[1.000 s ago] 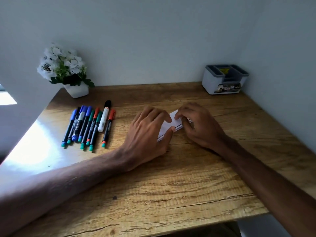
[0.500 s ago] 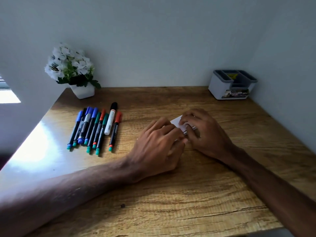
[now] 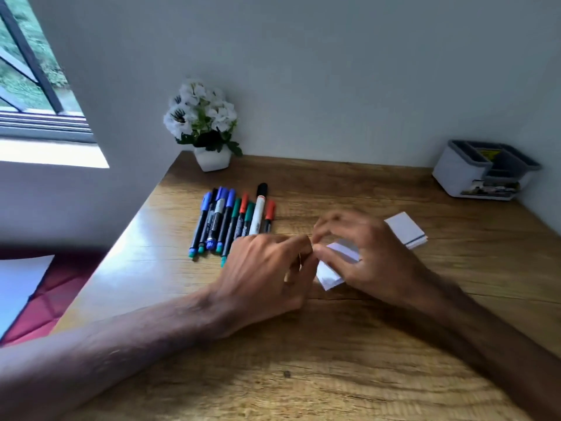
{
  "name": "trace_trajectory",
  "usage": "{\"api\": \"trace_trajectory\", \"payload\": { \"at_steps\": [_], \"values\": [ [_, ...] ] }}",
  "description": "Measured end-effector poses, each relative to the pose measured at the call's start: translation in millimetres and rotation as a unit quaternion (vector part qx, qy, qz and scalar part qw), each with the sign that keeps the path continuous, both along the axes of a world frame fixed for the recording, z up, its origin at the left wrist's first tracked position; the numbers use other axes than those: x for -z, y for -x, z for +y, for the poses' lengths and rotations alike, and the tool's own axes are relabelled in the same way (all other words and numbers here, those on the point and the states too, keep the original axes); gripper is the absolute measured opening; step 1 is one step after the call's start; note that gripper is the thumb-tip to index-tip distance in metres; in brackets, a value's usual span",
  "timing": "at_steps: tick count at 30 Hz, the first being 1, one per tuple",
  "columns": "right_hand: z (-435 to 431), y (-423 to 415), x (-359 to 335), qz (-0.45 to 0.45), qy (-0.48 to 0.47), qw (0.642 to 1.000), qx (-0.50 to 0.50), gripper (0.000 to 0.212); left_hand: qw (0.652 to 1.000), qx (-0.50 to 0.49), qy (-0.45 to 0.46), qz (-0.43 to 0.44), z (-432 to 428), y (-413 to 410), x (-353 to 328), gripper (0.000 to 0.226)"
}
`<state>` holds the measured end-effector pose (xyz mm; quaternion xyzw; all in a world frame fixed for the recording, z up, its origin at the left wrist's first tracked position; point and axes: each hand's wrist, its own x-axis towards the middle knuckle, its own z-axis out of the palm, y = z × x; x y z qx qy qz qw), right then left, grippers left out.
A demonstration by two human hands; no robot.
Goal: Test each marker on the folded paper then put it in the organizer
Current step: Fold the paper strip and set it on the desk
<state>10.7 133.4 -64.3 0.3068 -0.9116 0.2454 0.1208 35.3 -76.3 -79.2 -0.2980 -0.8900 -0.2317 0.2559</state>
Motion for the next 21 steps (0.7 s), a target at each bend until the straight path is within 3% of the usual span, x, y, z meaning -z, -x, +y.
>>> {"api": "trace_trajectory", "payload": {
  "at_steps": [9, 13, 18, 21],
  "values": [
    [40, 0, 2, -0.069, 0.007, 0.997, 0.040, 0.014, 0.995, 0.044, 0.042, -0.077, 9, -6, 0, 0.025],
    [34, 1, -6, -0.053, 0.031, 0.998, 0.035, 0.014, 0.996, 0.048, 0.029, -0.072, 9, -4, -3, 0.021],
    [-8, 27, -29, 0.023, 0.045, 0.997, -0.055, 0.015, 0.998, 0.032, 0.047, -0.038, 7, -5, 1, 0.037],
    [-41, 46, -25, -0.004, -0.038, 0.993, -0.108, 0.028, 0.997, 0.033, 0.057, -0.032, 6, -5, 6, 0.045]
  ]
}}
